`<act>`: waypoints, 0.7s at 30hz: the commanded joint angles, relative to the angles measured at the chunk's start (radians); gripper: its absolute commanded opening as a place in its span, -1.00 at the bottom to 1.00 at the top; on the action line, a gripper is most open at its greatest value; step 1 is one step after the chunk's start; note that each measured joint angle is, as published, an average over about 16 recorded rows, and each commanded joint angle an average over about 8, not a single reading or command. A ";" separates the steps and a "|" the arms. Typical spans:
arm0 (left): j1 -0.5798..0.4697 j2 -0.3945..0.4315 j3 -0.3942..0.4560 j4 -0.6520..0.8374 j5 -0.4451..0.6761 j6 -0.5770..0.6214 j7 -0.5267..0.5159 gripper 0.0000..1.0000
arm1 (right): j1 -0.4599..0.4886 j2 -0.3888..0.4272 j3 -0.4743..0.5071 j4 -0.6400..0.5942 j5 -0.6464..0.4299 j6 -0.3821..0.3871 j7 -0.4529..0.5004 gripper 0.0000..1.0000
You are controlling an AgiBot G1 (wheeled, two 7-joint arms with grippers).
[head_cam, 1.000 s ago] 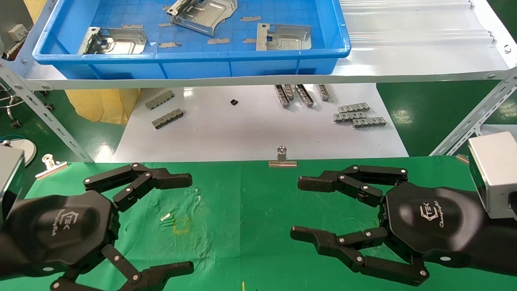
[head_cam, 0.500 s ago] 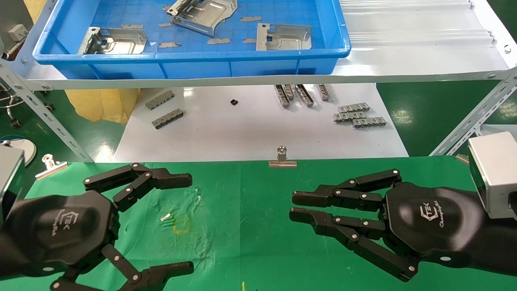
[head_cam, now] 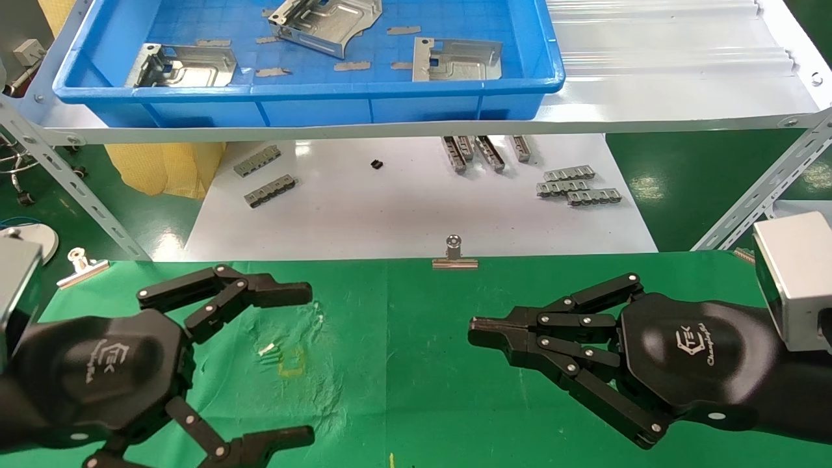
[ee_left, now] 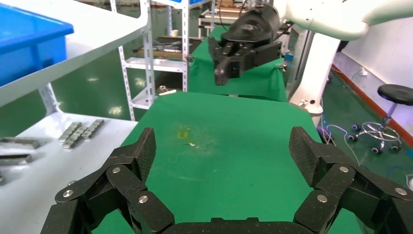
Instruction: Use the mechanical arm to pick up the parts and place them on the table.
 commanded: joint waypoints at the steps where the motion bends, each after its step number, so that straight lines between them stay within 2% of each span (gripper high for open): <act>1: -0.012 -0.001 -0.001 -0.003 0.003 -0.006 -0.007 1.00 | 0.000 0.000 0.000 0.000 0.000 0.000 0.000 -1.00; 5: -0.119 0.033 0.010 0.100 0.062 0.001 0.037 1.00 | 0.000 0.000 0.000 0.000 0.000 0.000 0.000 -1.00; 10: -0.312 0.143 0.058 0.324 0.183 -0.016 0.106 1.00 | 0.000 0.000 0.000 0.000 0.000 0.000 0.000 -1.00; 15: -0.525 0.290 0.105 0.596 0.310 -0.136 0.169 1.00 | 0.000 0.000 0.000 0.000 0.000 0.000 0.000 -1.00; 21: -0.693 0.427 0.131 0.841 0.390 -0.286 0.225 1.00 | 0.000 0.000 0.000 0.000 0.000 0.000 0.000 -1.00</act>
